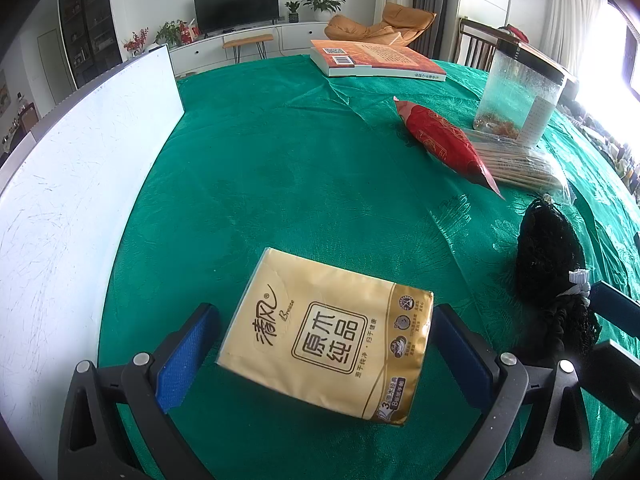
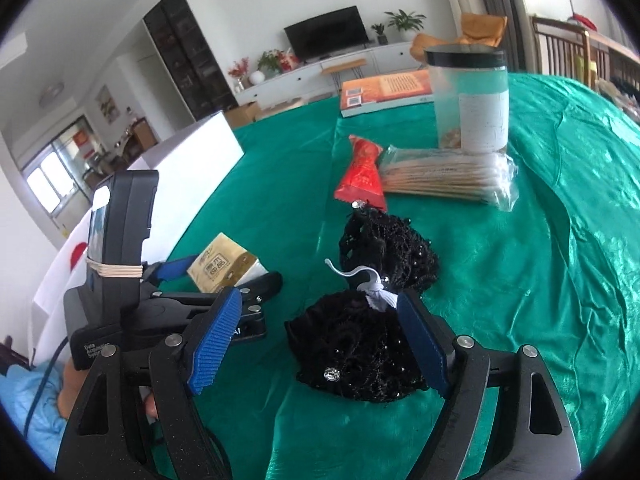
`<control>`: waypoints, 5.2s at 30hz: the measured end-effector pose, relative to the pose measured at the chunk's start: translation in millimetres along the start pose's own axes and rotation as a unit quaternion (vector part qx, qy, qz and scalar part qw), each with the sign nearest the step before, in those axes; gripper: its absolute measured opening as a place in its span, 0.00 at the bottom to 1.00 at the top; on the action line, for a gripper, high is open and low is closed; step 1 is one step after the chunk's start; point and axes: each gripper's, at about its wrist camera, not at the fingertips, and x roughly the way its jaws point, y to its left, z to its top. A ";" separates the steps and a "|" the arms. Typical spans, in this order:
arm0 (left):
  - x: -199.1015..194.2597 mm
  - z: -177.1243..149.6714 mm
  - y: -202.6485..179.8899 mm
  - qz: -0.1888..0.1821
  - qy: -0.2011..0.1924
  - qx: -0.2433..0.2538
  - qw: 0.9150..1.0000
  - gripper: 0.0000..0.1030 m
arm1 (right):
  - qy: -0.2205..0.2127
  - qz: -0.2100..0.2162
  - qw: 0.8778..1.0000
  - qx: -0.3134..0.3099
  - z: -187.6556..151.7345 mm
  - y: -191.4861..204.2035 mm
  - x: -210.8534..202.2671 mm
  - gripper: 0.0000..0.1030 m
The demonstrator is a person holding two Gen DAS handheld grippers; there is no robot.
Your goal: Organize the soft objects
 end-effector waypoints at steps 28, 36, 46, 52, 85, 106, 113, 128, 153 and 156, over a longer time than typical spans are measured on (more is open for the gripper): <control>0.1 0.8 0.6 0.001 0.000 -0.001 1.000 1.00 | 0.047 -0.065 0.997 0.006 -12.4 -16.0 11.0 0.34; 0.3 1.1 0.9 0.002 0.000 -0.002 1.000 1.00 | -0.105 -0.112 0.981 0.118 -6.3 -61.5 -71.5 0.31; -0.1 0.9 0.5 0.002 0.000 -0.002 1.000 1.00 | -0.051 -0.267 0.960 0.070 66.7 -153.5 -44.3 0.34; 0.0 1.2 0.6 0.002 0.000 -0.001 1.000 1.00 | -0.006 -0.312 0.949 0.041 72.5 -164.0 -20.2 0.71; -0.8 0.6 0.3 0.003 0.000 -0.003 1.000 1.00 | 0.030 -0.300 0.950 0.083 18.4 -150.9 -26.3 0.85; -0.8 0.5 0.3 0.004 -0.001 -0.003 1.000 1.00 | 0.031 -0.300 0.950 0.083 18.6 -150.9 -26.4 0.85; -0.7 0.6 0.3 0.004 -0.001 -0.003 1.000 1.00 | 0.031 -0.300 0.950 0.083 18.7 -150.8 -26.4 0.85; -0.7 0.5 0.3 0.004 -0.001 -0.003 1.000 1.00 | 0.031 -0.300 0.950 0.083 18.8 -150.9 -26.3 0.85; -0.7 0.4 0.3 0.004 -0.001 -0.003 1.000 1.00 | 0.032 -0.300 0.950 0.083 18.6 -151.0 -26.4 0.85; -0.7 0.5 0.4 0.004 -0.001 -0.003 1.000 1.00 | 0.032 -0.300 0.950 0.083 18.5 -151.0 -26.6 0.85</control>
